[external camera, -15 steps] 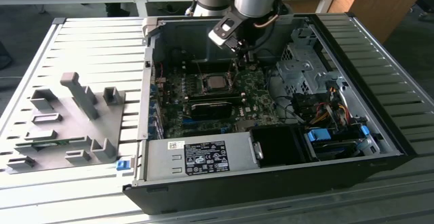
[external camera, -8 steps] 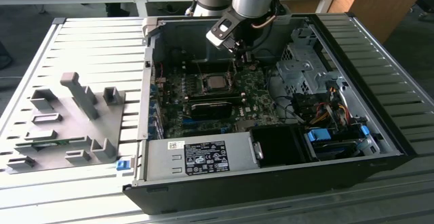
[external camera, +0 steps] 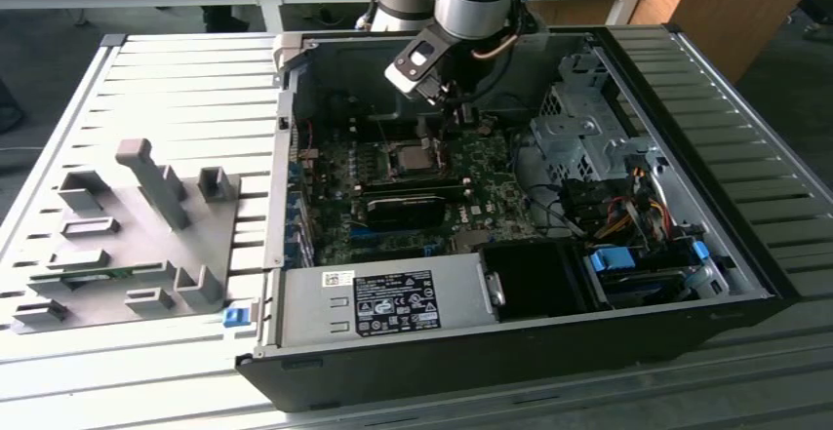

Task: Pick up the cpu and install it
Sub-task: 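Close the cpu cover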

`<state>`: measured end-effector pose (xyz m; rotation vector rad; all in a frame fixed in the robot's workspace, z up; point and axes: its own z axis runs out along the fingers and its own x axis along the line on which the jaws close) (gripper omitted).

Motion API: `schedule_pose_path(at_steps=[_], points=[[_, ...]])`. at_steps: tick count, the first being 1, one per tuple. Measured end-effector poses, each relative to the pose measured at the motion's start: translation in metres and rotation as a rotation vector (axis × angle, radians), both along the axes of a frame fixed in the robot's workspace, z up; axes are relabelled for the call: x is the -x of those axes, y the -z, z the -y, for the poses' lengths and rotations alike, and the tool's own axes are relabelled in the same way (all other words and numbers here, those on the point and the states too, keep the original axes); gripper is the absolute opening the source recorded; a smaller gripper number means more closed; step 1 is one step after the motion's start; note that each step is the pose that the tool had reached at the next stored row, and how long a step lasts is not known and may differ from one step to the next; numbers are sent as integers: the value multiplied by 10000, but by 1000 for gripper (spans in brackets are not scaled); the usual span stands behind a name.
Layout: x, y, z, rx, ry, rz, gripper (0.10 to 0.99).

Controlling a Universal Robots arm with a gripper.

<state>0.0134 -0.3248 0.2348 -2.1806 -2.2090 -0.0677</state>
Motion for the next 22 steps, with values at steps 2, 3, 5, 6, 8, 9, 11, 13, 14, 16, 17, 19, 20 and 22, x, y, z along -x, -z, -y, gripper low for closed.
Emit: schedule_pose_path(at_steps=[2,3,5,6,8,9,11,13,14,16,17,19,20,22], points=[[24,17,0,1,0,0,106],[24,22,0,1,0,0,106],[24,29,0,1,-1,0,106],[26,38,0,0,0,0,106],[58,62,0,1,0,0,106],[91,73,0,1,0,0,106],[169,90,0,1,-1,0,106],[240,98,1,2,-1,0,106],[268,101,1,3,0,0,106],[297,105,0,2,1,0,106],[309,107,0,2,0,0,106],[351,111,0,1,-1,0,106],[377,113,0,1,0,0,106],[433,118,0,0,0,1,106]])
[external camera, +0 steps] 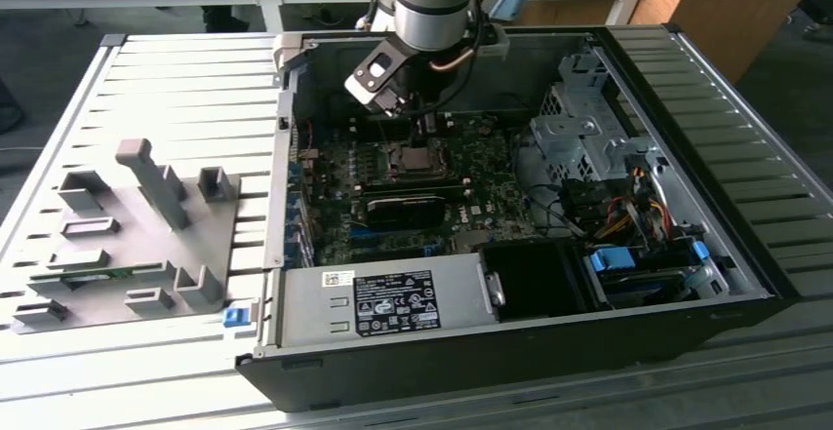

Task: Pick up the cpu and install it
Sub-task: 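Close the cpu cover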

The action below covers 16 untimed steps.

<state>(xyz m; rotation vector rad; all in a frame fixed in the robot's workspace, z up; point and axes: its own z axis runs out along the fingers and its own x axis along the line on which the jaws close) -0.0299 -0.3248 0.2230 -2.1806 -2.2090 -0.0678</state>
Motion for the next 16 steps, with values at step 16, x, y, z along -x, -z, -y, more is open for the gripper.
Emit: schedule_pose_path(at_steps=[16], points=[[215,151,-6,1,0,0,106]])
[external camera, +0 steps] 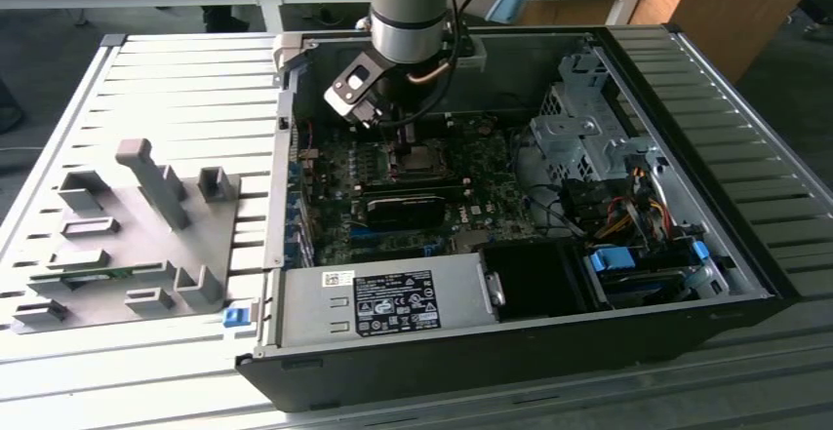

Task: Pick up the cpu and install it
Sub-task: 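Close the cpu cover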

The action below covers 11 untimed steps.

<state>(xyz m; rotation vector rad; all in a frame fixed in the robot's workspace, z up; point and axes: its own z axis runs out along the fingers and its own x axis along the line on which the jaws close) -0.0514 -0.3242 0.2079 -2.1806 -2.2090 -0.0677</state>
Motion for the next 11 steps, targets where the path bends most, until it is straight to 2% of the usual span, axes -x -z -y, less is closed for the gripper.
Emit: schedule_pose_path(at_steps=[11], points=[[0,81,-2,3,0,-2,106]])
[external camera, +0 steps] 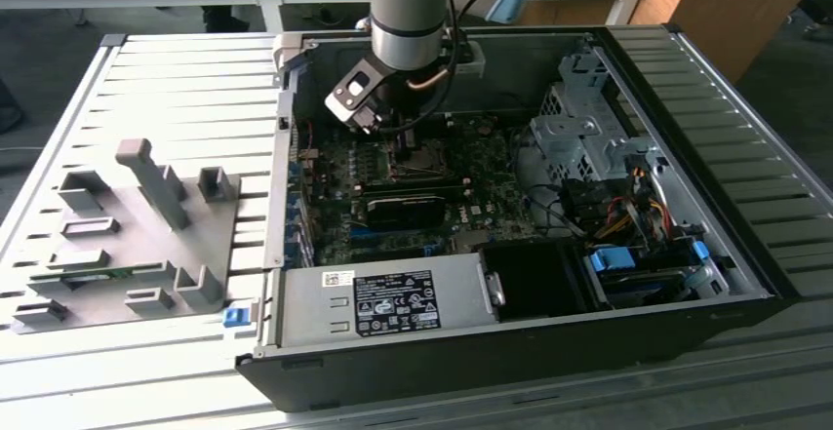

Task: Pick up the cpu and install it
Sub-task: 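Close the cpu cover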

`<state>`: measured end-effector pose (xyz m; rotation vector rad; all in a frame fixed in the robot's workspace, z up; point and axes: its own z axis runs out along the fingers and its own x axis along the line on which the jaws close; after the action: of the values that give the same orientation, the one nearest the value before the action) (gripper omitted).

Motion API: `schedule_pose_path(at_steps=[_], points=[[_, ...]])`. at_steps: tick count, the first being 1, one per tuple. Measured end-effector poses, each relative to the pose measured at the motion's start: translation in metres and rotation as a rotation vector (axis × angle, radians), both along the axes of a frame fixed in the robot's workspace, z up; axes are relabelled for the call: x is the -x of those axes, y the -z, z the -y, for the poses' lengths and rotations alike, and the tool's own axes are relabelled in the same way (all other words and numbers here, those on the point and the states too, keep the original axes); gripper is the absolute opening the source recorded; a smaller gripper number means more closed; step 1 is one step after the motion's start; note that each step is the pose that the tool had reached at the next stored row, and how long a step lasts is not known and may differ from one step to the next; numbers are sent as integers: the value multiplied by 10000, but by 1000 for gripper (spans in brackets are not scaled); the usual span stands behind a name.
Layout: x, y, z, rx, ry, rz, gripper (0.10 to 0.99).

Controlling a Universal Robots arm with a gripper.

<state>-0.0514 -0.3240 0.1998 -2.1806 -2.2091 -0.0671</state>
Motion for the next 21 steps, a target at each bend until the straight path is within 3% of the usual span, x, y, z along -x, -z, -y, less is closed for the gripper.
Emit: schedule_pose_path(at_steps=[10,16,21], points=[[-37,5,-4,-6,1,5,106],[-37,-118,-3,-2,0,-1,106],[-68,-118,-3,-3,6,-2,106]])
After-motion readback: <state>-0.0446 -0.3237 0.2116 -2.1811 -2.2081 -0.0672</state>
